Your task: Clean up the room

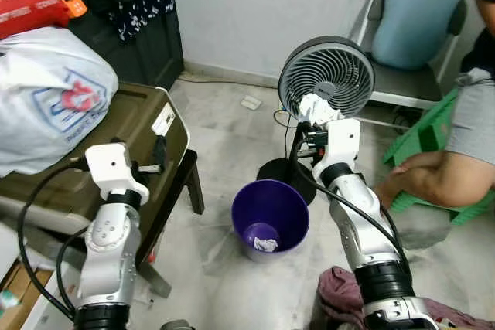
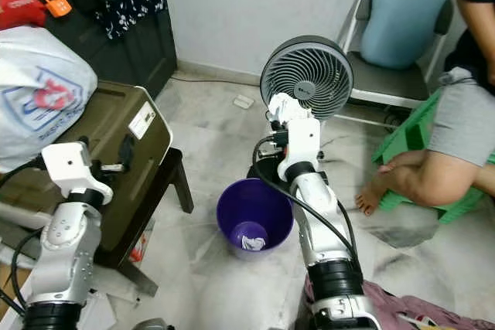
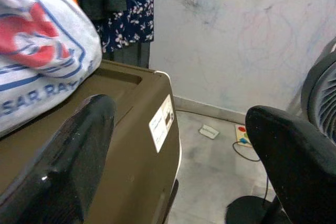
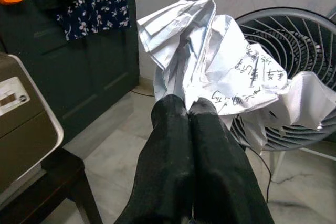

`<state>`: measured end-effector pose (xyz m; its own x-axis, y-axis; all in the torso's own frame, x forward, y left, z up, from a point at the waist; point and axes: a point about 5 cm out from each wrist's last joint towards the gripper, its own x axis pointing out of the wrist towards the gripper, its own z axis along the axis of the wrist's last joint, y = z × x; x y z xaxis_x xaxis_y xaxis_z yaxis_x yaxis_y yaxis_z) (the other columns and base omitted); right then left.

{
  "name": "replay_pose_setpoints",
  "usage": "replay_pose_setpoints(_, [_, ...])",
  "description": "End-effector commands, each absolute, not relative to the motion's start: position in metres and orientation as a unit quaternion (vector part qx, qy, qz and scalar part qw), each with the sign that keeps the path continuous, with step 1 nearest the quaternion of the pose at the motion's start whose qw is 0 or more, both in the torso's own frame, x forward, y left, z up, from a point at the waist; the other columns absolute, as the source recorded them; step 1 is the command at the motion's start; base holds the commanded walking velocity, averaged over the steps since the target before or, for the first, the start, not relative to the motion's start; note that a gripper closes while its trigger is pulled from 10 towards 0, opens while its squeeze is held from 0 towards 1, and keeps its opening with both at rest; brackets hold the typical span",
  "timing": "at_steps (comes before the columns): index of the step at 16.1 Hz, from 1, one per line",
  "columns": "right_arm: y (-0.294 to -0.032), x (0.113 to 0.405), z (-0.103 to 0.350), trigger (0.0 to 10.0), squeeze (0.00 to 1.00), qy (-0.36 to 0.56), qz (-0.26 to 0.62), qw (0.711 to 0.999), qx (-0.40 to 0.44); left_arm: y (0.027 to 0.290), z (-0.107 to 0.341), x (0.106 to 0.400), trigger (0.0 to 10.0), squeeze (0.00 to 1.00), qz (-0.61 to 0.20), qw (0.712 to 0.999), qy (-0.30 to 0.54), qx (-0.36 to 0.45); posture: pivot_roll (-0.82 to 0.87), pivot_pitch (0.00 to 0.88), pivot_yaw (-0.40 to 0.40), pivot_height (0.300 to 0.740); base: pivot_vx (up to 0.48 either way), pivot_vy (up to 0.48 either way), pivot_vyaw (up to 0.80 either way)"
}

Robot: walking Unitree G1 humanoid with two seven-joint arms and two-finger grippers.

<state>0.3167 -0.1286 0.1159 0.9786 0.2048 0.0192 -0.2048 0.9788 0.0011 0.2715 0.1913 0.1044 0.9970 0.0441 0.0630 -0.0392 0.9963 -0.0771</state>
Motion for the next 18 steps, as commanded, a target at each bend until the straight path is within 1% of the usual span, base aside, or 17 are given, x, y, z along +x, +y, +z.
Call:
replay_pose_setpoints(1, [-0.134,0.318,0.118,10.0,0.00,-0.013,0.097,0.995,-0.001,0.187,0.105,0.274,10.0,0.00,0.015,0.999,-0.034,-0.039,-0.05,0.000,-0.029,0.740,0.360,0.000,0.00])
replay_pose_setpoints(7, [-0.129,0.318,0.120,10.0,0.00,-0.019,0.108,0.994,0.002,0.187,0.105,0.275,10.0,0.00,0.017,0.999,-0.032,-0.039,-0.05,0.000,-0.028,0.740,0.328,0.000,0.00])
replay_pose_setpoints(10, [-0.124,0.320,0.121,10.0,0.00,-0.021,0.106,0.994,0.013,0.186,0.106,0.279,10.0,0.00,0.020,0.998,-0.034,-0.045,-0.06,0.000,-0.014,0.740,0.000,0.000,0.00])
replay_pose_setpoints(11, [-0.123,0.320,0.121,10.0,0.00,-0.022,0.106,0.994,0.003,0.186,0.108,0.281,10.0,0.00,0.018,0.998,-0.036,-0.045,-0.06,0.000,-0.007,0.740,0.000,0.000,0.00])
replay_pose_setpoints(14, [-0.117,0.322,0.122,10.0,0.00,-0.028,0.109,0.994,0.003,0.189,0.119,0.288,10.0,0.00,0.009,0.998,-0.052,-0.031,-0.06,0.000,-0.006,0.740,0.000,0.000,0.80])
replay_pose_setpoints(16, [-0.115,0.325,0.114,10.0,0.00,0.008,0.092,0.995,0.030,0.193,0.126,0.289,10.0,0.00,0.013,0.998,-0.064,-0.013,-0.04,0.000,-0.016,0.740,0.000,0.000,0.25])
replay_pose_setpoints(18, [-0.107,0.323,0.109,10.0,0.00,0.021,0.098,0.995,0.027,0.202,0.132,0.281,10.0,0.00,0.020,0.997,-0.073,-0.001,-0.01,0.000,-0.009,0.740,0.000,0.000,0.00])
